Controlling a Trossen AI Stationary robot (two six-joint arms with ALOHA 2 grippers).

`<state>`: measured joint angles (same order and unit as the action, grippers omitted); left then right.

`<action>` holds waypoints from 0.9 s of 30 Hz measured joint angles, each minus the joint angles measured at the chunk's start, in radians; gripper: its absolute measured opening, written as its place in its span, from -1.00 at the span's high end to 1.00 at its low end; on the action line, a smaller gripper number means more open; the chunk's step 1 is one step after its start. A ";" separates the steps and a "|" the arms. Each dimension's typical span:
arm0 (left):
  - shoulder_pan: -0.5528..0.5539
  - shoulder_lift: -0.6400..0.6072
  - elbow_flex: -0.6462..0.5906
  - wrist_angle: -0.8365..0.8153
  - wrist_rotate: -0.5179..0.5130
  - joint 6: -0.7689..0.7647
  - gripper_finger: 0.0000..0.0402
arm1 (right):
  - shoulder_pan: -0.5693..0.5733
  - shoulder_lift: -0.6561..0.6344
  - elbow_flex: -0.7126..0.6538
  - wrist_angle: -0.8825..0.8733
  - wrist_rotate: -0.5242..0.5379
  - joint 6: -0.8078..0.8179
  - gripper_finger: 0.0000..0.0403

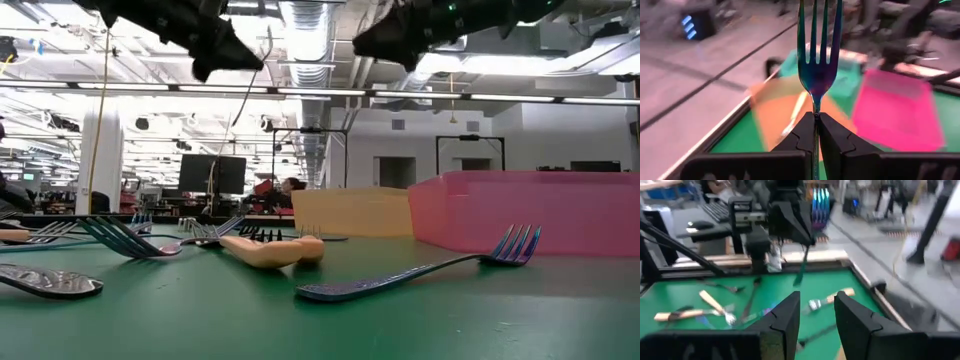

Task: Sort silverware by color (type)
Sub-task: Put the blue fork into the pink bin

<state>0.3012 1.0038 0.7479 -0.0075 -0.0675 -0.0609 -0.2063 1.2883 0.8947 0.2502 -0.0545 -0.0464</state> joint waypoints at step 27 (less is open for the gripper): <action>-0.068 0.290 0.000 0.292 -0.240 0.042 1.00 | 0.056 0.240 0.008 0.439 0.310 -0.025 -0.32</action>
<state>0.2329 1.2942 0.7483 0.2841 -0.3079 -0.0185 -0.1501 1.5280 0.9023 0.6889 0.2557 -0.0719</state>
